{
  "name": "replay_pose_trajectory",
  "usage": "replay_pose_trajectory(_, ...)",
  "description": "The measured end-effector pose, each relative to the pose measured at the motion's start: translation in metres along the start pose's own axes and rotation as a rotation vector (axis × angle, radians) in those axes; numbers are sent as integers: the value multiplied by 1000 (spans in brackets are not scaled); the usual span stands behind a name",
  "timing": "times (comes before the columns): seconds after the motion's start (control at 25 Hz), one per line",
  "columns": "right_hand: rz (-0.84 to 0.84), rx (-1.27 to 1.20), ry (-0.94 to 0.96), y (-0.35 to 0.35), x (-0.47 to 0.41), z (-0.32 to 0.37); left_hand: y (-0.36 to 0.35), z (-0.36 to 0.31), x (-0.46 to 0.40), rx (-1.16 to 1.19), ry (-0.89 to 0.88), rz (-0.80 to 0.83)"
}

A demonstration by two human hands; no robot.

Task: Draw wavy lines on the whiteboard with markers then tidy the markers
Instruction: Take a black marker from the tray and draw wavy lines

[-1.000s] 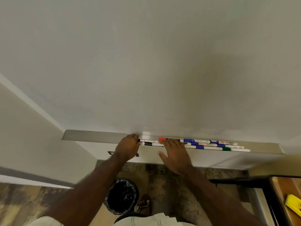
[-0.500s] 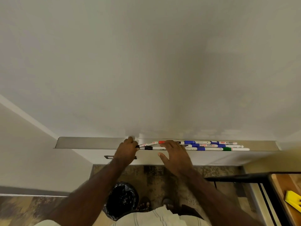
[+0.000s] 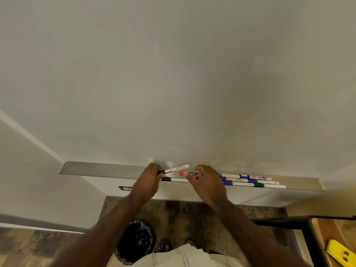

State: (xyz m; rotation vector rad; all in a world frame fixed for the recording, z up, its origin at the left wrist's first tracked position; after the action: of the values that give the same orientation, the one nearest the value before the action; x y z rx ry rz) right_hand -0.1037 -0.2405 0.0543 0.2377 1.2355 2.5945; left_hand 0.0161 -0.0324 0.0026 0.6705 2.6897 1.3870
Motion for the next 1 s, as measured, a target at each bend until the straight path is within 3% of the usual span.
replay_pose_trajectory(0.28, -54, -711, -142, 32, 5, 18, 15, -100, 47, 191, -323, -66)
replay_pose_trajectory(0.4, -89, -968, -93, 51, 8, 15, 22, -126, 60, 225, -346, -25)
replay_pose_trajectory(0.8, 63, -1176, 77, 115, 3, 13, 42, -181, 50, 179, -420, 130)
replay_pose_trajectory(1.0, 13, -1267, 24, 136, -2, 9, 63, -194, 43, 293, -351, 226)
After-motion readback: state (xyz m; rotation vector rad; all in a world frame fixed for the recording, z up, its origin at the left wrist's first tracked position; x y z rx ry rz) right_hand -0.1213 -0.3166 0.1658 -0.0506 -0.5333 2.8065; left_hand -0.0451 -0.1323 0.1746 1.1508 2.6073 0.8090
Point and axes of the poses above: each hand's wrist, its own x-axis away from the middle knuckle, its own y-axis out of the back of the hand, z = x × y, the point moved 2 cm from there along -x, towards the middle knuckle, and after that the axes turned 14 degrees about y, right-handed, at the moved point
